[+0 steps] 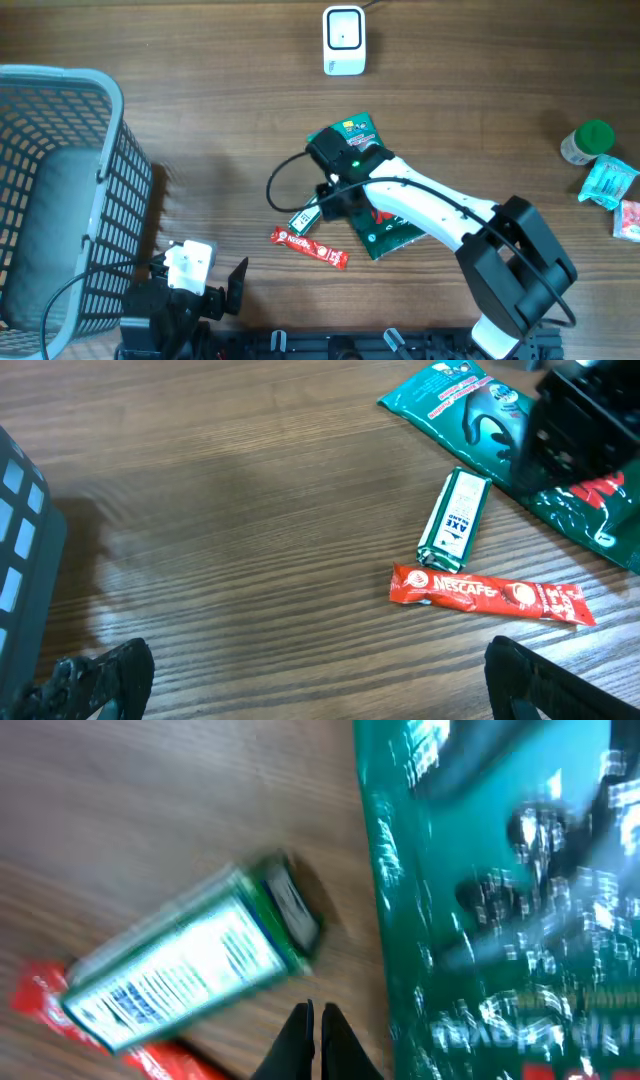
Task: Scan the item barcode
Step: 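Grasp the AXE oil box with the right gripper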
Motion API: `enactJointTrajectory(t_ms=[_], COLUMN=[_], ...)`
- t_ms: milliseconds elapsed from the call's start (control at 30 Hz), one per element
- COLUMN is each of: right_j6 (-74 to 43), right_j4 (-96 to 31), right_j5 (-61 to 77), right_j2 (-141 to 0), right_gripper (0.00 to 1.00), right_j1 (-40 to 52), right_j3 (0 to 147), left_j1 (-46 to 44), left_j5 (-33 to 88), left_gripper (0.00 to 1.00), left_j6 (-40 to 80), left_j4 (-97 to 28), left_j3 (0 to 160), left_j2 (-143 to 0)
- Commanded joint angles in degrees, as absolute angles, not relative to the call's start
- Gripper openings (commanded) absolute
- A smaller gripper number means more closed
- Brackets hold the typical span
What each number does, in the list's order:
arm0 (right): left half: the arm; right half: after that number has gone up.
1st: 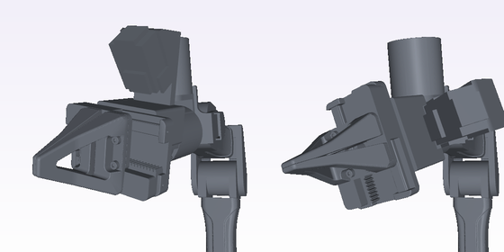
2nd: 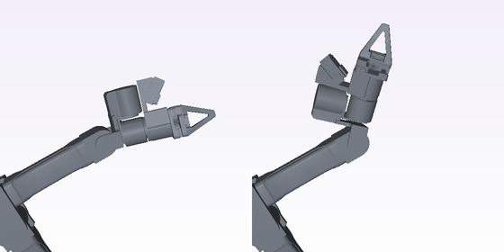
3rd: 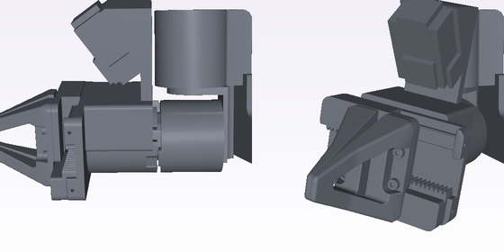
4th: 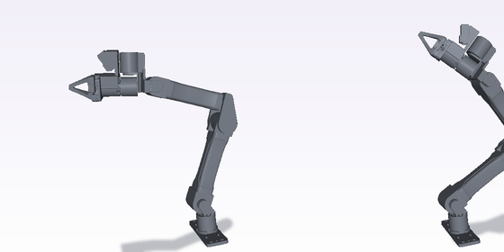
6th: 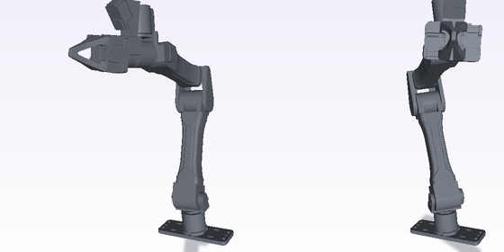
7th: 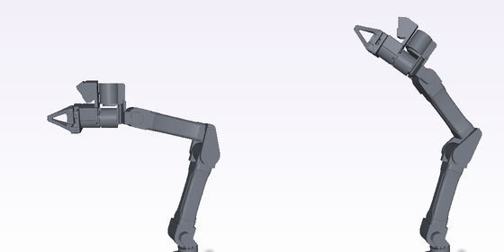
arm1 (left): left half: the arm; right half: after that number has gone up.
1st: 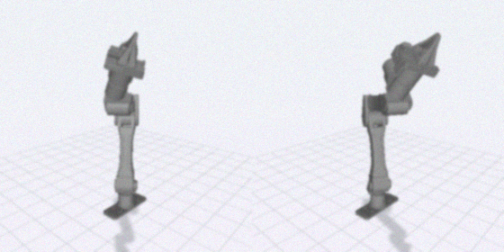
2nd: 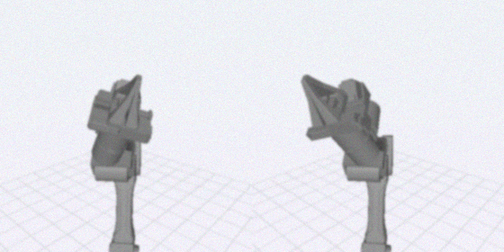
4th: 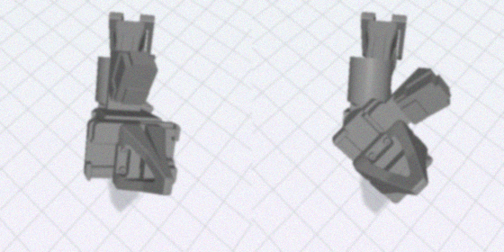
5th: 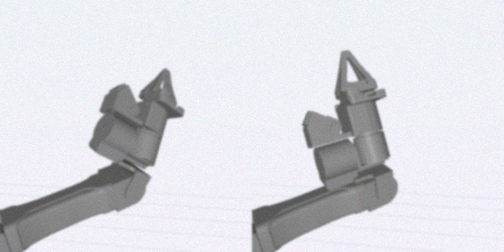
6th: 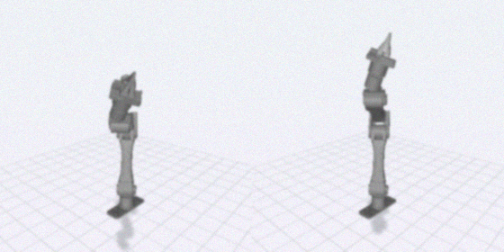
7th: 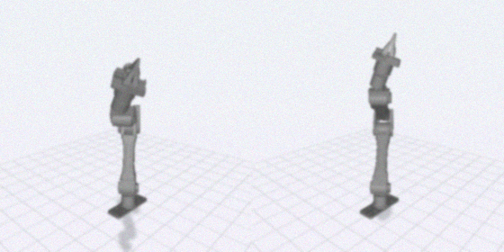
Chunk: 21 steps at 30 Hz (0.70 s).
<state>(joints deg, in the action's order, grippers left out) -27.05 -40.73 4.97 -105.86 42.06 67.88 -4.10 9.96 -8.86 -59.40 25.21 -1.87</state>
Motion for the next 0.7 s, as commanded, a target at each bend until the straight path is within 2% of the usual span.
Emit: enactJointTrajectory(t_ms=[0,367,667], right_j6=[-28.4,-34.6,-35.1], right_j4=[-38.8,-42.6,-40.2], right_j5=[4.1,7.6,11.4], right_j2=[-108.2,-109.2,-110.9], right_gripper=[0.06,0.04,0.05], right_j1=[41.9,41.9,41.9], right_j3=[68.1,68.1,68.1], left_j1=[-3.9,-3.9,-3.9], left_j5=[10.5,10.5,10.5], left_gripper=[1.0,1.0,1.0], left_j6=[-8.5,-8.5,-8.6], left_j4=[-59.2,-59.2,-59.2], left_j3=[25.1,25.1,25.1], left_j2=[-1.6,-1.6,-1.6])
